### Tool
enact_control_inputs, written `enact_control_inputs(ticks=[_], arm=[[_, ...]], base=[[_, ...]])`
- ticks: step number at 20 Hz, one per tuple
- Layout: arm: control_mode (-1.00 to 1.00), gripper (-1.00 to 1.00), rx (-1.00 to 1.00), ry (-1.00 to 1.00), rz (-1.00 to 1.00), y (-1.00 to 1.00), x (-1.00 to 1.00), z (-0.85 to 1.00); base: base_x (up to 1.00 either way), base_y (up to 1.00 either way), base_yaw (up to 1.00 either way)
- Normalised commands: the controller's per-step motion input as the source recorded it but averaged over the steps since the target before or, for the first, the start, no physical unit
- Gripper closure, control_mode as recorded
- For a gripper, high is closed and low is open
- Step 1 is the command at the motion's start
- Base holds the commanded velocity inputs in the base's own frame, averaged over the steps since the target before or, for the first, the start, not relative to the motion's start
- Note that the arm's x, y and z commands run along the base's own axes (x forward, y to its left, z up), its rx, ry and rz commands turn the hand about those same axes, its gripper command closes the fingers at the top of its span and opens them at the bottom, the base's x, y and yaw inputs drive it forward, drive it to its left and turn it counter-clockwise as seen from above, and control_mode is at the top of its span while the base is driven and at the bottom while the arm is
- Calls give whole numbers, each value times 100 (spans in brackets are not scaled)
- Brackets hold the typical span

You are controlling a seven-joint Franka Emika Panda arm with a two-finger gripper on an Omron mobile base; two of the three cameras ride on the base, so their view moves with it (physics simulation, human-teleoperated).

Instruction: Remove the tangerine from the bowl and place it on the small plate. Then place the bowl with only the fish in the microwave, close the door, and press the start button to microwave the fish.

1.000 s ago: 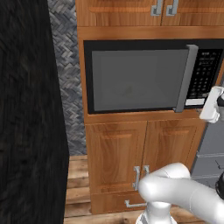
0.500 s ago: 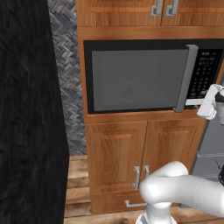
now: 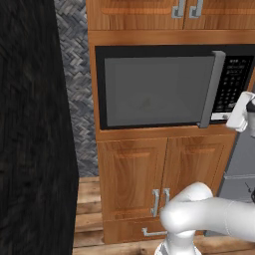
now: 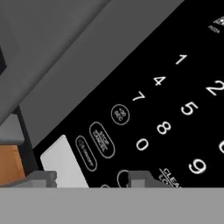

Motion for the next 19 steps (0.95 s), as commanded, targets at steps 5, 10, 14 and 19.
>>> enact_control_inputs(ticks=[5,10,14,19], arm=[[-100,-100,0,0,0,-1,30,-49],[-100,-100,0,0,0,0,38,-58],[-100,-100,0,0,0,0,42,-67],[-100,-100,0,0,0,0,50,-69]], base=[[0,0,0],[0,0,0],[0,0,0],[0,0,0]])
